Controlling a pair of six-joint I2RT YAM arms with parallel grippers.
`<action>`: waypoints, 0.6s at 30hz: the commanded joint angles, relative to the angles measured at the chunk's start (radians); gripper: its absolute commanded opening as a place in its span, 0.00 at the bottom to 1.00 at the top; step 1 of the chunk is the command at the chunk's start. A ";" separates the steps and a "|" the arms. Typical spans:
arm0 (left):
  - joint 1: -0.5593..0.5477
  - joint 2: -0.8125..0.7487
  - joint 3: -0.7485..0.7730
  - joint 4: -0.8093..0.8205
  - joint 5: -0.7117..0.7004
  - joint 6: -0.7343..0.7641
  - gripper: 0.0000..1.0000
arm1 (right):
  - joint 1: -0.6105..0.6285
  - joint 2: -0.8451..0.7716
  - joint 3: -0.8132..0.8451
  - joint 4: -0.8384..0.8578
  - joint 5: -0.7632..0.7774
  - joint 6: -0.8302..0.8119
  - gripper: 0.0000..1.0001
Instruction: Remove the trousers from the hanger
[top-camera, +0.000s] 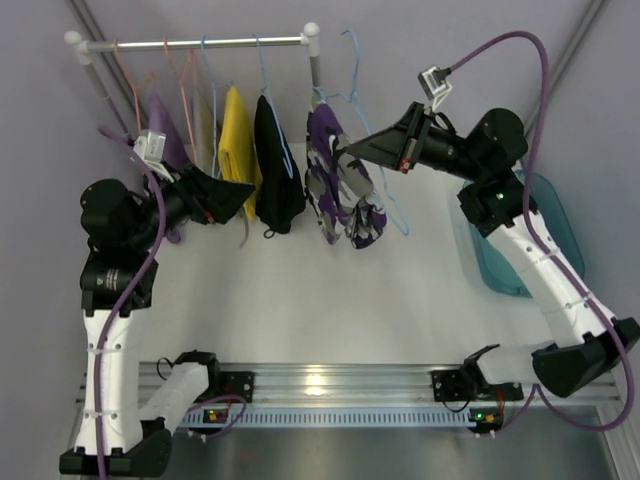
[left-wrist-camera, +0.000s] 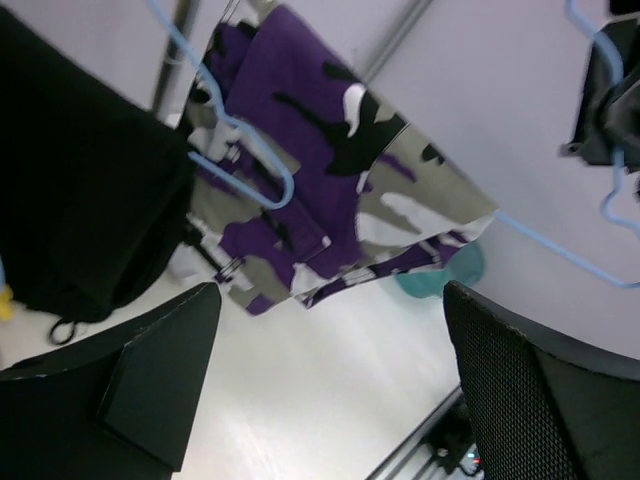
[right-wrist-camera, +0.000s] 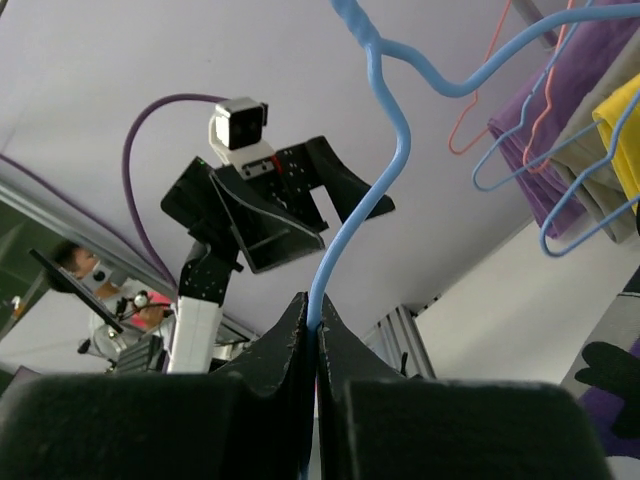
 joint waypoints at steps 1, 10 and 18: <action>0.005 0.006 -0.005 0.227 0.145 -0.171 0.96 | -0.011 -0.163 -0.032 0.118 0.071 -0.125 0.00; -0.172 0.158 0.050 0.404 0.087 -0.308 0.92 | -0.010 -0.306 -0.194 0.078 0.152 -0.133 0.00; -0.418 0.353 0.196 0.428 -0.034 -0.336 0.91 | -0.011 -0.390 -0.276 0.043 0.213 -0.157 0.00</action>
